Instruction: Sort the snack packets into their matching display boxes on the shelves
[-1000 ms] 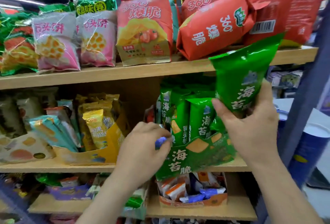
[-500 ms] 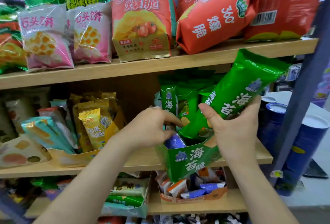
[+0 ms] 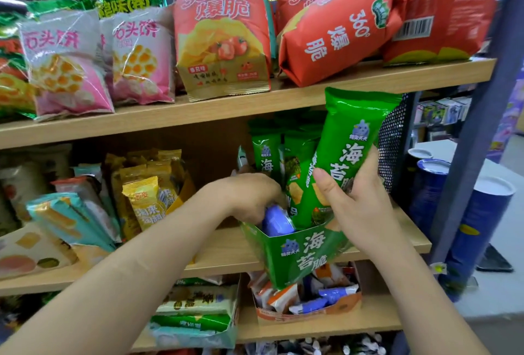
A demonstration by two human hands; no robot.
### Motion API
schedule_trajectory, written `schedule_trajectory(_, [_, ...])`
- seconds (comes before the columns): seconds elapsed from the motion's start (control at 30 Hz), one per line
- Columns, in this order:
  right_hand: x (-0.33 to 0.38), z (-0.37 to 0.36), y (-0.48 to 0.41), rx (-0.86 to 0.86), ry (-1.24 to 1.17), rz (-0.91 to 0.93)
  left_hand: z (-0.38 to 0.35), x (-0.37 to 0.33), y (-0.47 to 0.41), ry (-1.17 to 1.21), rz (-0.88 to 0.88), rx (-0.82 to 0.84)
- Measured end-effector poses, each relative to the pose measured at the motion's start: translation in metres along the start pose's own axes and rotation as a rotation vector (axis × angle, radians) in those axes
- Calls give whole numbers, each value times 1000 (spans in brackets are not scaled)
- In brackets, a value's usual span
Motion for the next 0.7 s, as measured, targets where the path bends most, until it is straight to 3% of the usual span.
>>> schedule_trajectory(0.27, [5, -1, 1, -97, 300, -31, 23, 28, 54, 416, 15, -332])
schedule_trajectory(0.4, [7, -13, 10, -33, 366, -98, 36, 35, 81, 604, 36, -563])
schedule_trajectory(0.6, [1, -30, 13, 26, 537, -124, 29, 34, 118, 751, 60, -699])
schedule_trajectory(0.7, [5, -34, 13, 35, 571, -125, 13, 33, 140, 1023, 64, -834])
Point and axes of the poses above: each hand's wrist, its own y-axis away from the middle knuckle, its own z-axis out of the back of the hand, x = y × z, the point moved 5 cm from there along -y, towards the middle knuckle, and after that the axes turned 6 degrees about -y, right-handed, at the moved point
